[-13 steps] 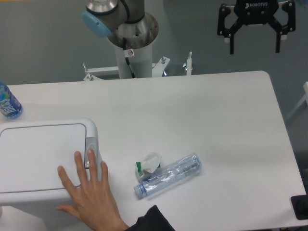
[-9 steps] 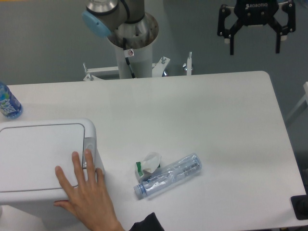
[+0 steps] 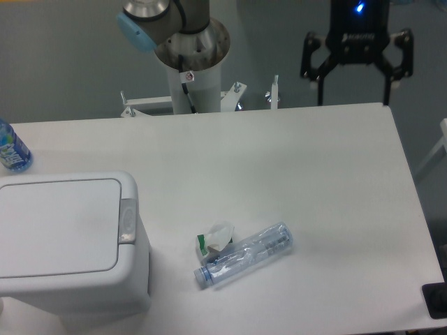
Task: Open the trash can
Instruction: 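Move the open gripper down toward the trash can's push button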
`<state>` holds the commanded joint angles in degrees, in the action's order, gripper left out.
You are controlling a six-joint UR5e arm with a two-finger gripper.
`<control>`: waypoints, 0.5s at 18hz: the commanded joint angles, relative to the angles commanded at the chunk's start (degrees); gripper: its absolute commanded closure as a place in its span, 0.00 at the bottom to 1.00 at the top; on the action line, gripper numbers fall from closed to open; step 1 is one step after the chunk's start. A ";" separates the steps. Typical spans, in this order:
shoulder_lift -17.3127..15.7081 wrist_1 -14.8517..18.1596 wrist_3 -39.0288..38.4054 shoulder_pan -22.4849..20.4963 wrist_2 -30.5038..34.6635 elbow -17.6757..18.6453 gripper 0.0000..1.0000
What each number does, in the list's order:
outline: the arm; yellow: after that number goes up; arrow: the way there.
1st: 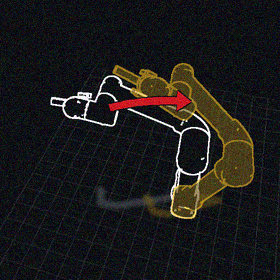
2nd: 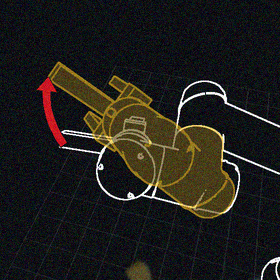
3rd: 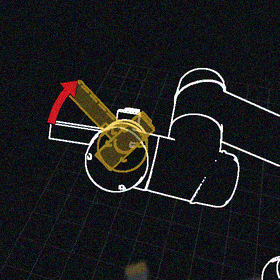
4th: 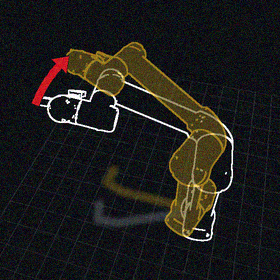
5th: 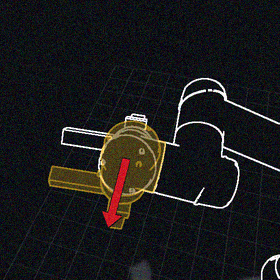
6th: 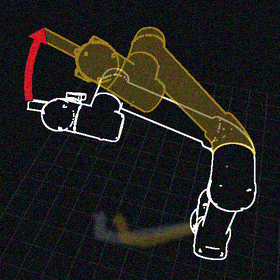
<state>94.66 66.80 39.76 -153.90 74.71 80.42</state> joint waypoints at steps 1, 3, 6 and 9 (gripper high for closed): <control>0.44 -0.09 -3.77 0.70 0.00 0.09 0.00; 1.58 -0.26 -12.38 3.24 -0.09 0.09 0.00; 3.60 -2.63 -23.12 6.50 -0.17 0.00 0.00; 6.76 -7.01 -30.33 9.57 -1.49 0.00 0.00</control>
<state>101.42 59.78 9.43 -144.33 73.21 80.42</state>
